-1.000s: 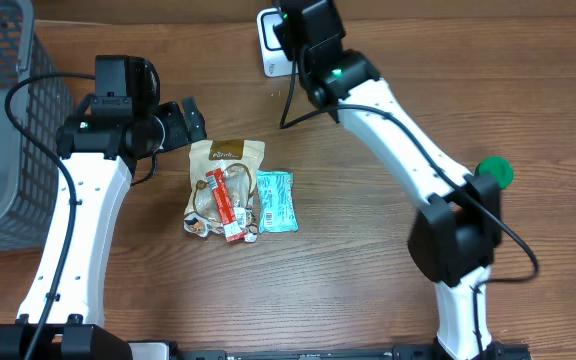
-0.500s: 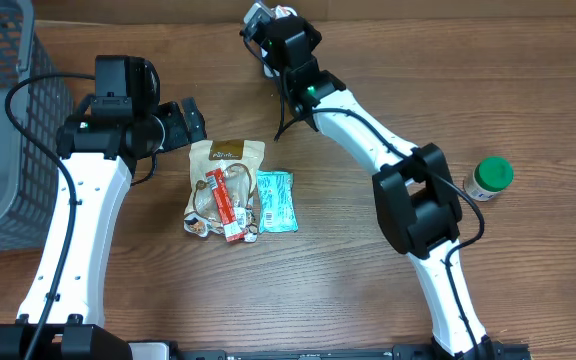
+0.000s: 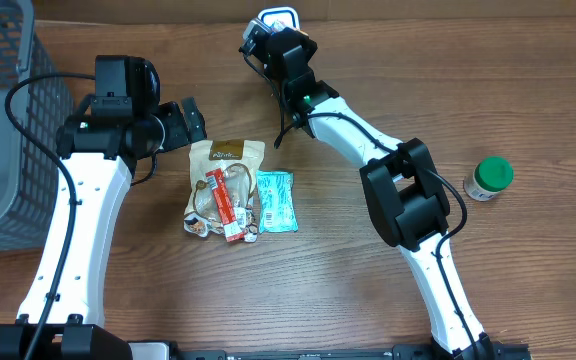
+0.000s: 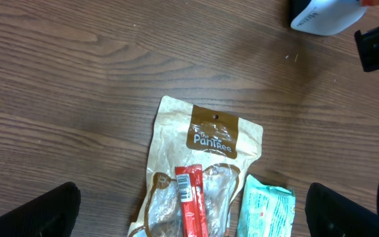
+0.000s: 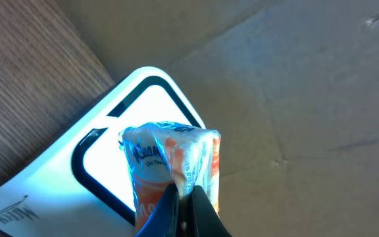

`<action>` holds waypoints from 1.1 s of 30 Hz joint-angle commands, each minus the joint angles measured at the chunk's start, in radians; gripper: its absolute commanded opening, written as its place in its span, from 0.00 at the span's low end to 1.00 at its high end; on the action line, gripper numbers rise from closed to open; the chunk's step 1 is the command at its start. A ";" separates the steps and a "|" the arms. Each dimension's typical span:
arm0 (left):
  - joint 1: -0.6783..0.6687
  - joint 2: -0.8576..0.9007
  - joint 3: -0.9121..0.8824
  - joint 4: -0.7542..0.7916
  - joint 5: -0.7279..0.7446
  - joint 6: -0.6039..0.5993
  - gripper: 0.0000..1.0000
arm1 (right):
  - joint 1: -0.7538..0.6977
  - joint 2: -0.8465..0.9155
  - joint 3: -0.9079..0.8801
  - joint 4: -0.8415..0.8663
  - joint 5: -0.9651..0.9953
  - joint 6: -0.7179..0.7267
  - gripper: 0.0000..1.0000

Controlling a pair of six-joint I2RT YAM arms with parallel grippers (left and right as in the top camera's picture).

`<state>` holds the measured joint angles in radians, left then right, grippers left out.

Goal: Scan the item barcode
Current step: 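Hold the Kleenex pack in front of the scanner window, then carry the Kleenex pack right and set it beside the jar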

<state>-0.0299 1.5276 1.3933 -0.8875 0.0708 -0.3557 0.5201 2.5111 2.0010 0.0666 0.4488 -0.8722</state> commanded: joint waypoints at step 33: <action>0.003 -0.006 0.008 0.002 -0.002 0.027 1.00 | -0.113 -0.589 0.011 -1.432 -0.111 1.159 0.04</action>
<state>-0.0299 1.5276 1.3933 -0.8871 0.0708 -0.3557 0.4568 1.8885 2.0315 -1.2690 0.3973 0.0399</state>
